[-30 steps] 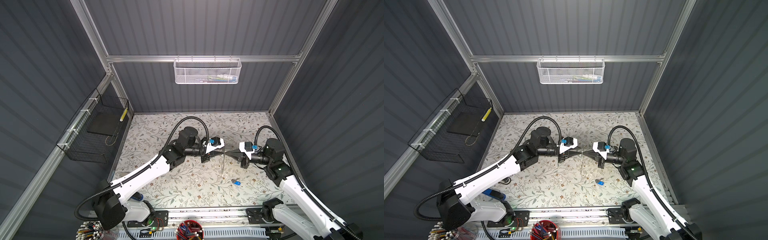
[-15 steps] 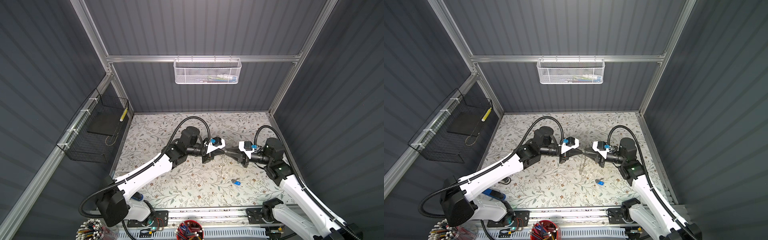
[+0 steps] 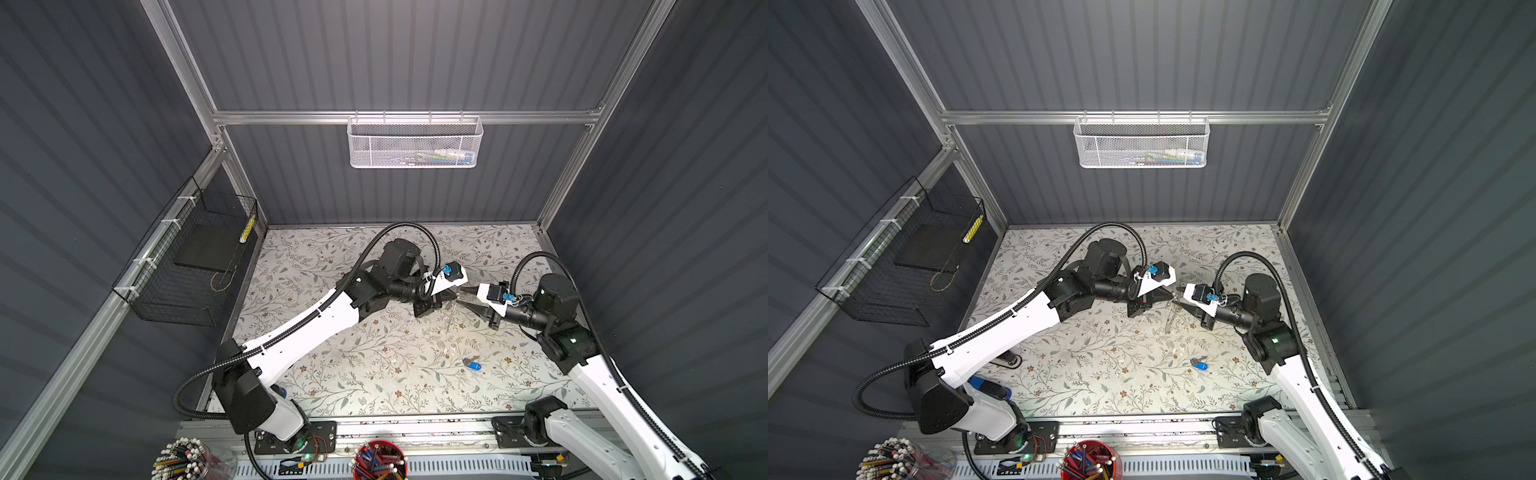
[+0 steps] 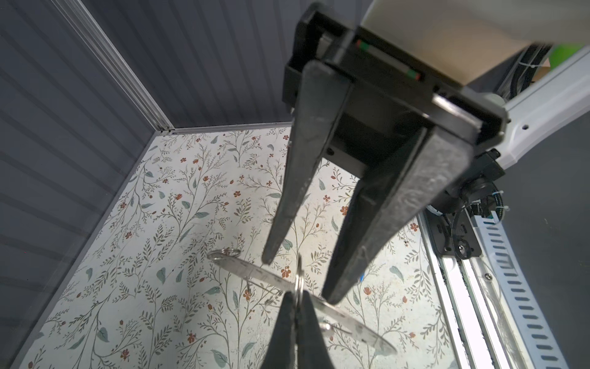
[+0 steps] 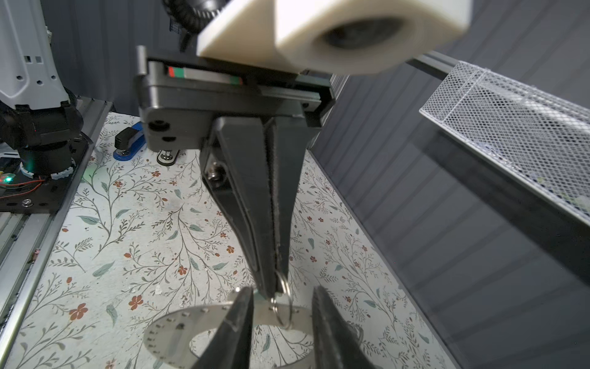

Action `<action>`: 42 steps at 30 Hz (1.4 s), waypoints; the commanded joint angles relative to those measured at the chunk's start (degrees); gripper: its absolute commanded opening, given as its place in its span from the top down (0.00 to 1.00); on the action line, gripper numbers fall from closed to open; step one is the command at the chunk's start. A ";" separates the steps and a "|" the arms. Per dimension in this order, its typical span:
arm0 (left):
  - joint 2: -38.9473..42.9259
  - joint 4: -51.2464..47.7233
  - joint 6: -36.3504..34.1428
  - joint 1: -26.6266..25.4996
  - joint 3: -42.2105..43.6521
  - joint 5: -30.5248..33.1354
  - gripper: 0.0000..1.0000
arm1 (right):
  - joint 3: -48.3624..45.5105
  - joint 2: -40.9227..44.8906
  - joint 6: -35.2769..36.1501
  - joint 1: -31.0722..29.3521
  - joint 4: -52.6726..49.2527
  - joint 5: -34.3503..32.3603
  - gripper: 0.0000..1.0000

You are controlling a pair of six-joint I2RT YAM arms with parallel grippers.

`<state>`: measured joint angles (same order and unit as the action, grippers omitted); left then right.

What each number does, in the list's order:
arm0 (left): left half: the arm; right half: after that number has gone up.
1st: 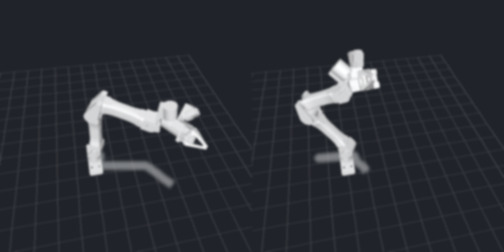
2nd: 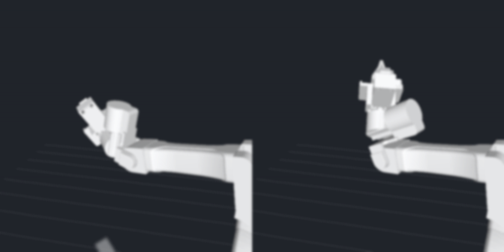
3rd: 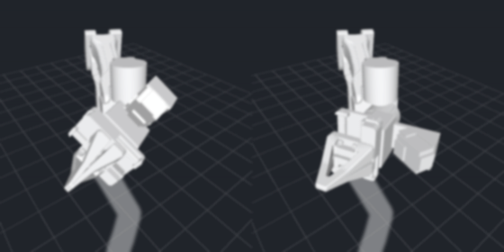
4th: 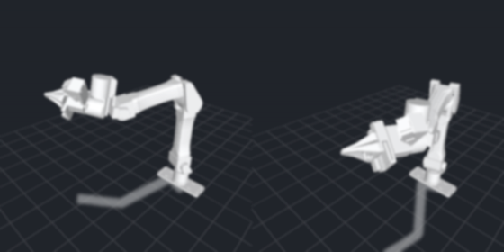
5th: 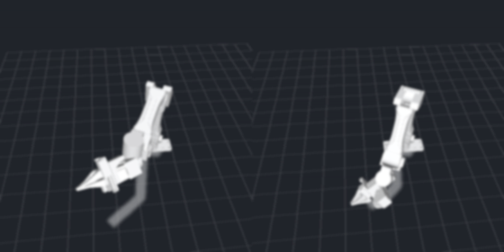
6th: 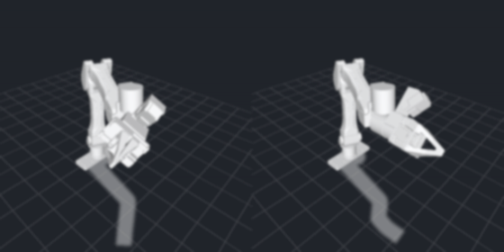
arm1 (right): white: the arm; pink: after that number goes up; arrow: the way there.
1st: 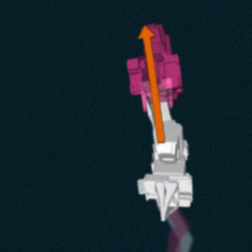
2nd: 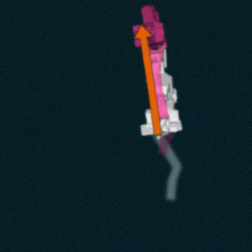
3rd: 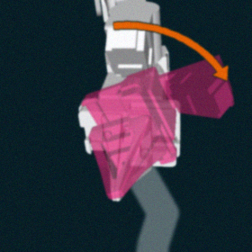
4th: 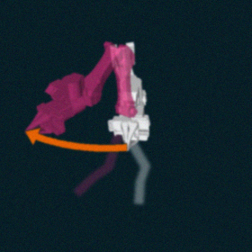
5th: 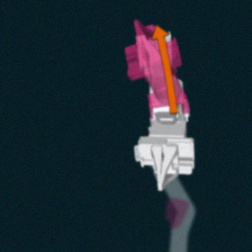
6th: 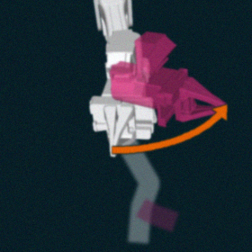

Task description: Put the keys on the keyring

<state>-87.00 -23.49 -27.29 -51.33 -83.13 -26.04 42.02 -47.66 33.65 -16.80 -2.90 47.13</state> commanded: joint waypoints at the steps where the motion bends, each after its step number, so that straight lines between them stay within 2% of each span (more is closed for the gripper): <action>1: 0.51 -1.48 -2.28 -0.60 -1.26 0.12 1.00 | 1.27 -0.41 -0.48 0.01 -1.06 -0.02 0.69; 9: -0.16 -2.89 -3.94 -1.73 -2.10 1.06 1.00 | 1.09 -0.59 -1.92 0.04 0.01 1.16 0.79; 15: -0.98 -4.53 -4.88 -2.08 -3.08 1.81 1.00 | 0.86 -0.57 -2.53 0.06 0.79 2.69 0.81; 26: 0.81 -1.33 -6.30 -2.11 -0.88 -0.43 1.00 | 1.85 -1.65 -1.35 0.05 -1.71 3.14 0.98; 27: 1.01 -1.18 -5.93 -2.11 -0.48 0.33 0.87 | 1.80 -1.56 -1.76 0.09 -1.36 2.94 1.00; 28: 1.40 -0.46 -5.11 -2.12 0.22 1.57 0.79 | 1.68 -1.45 -2.13 0.09 -0.85 2.73 1.00; 30: 2.98 2.10 -3.42 -1.60 4.43 4.76 0.66 | 1.31 -1.04 -3.15 0.10 0.79 2.15 1.00; 33: 6.19 8.62 0.52 0.20 10.37 5.55 0.52 | 0.43 -0.60 -5.16 0.10 3.83 2.00 1.00; 37: 8.94 14.83 4.70 0.93 15.87 5.97 0.46 | -0.95 -0.37 -8.13 0.10 8.35 1.91 1.00; 42: 8.13 19.12 8.04 0.89 17.41 3.30 0.50 | -1.27 -1.10 -9.89 0.08 10.69 2.50 1.00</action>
<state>-79.35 -10.09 -22.96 -50.30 -66.43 -20.93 40.95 -48.82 26.17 -16.80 3.60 49.06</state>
